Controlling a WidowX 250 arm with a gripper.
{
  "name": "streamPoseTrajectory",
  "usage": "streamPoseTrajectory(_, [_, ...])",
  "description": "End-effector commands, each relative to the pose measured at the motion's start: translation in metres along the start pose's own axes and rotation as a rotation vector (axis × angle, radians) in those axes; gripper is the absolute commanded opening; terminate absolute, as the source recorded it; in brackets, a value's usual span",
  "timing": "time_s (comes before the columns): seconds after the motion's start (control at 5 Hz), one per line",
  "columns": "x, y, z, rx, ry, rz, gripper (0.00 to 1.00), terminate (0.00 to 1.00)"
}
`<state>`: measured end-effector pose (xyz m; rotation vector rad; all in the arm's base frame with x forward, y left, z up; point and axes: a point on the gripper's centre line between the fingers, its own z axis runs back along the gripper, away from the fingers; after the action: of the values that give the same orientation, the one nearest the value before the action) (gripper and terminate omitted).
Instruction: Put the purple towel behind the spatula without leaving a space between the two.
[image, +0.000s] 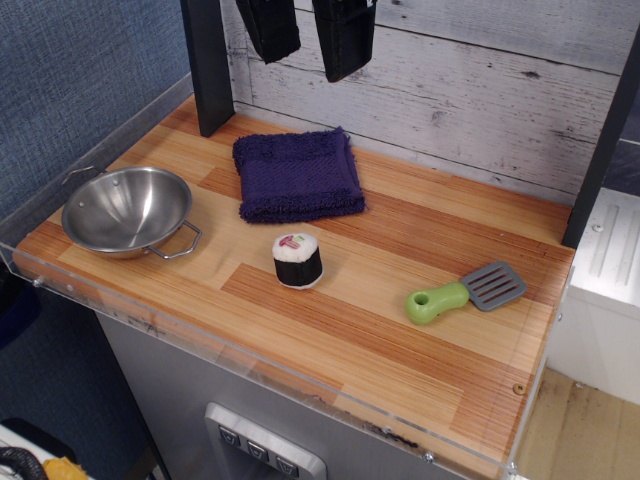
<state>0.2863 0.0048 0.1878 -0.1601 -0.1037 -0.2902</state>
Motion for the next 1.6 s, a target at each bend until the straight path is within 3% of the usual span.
streamPoseTrajectory(0.0, [0.000,0.000,0.000,0.000,0.000,0.000,1.00,0.00])
streamPoseTrajectory(0.4, [0.014,0.049,0.000,0.075,-0.061,0.086,1.00,0.00])
streamPoseTrajectory(0.6, [0.018,0.071,-0.012,0.055,-0.078,0.095,1.00,0.00])
streamPoseTrajectory(1.0, [0.020,0.112,-0.055,0.028,-0.081,0.088,1.00,0.00])
streamPoseTrajectory(1.4, [0.039,0.117,-0.086,0.060,-0.092,0.119,1.00,0.00])
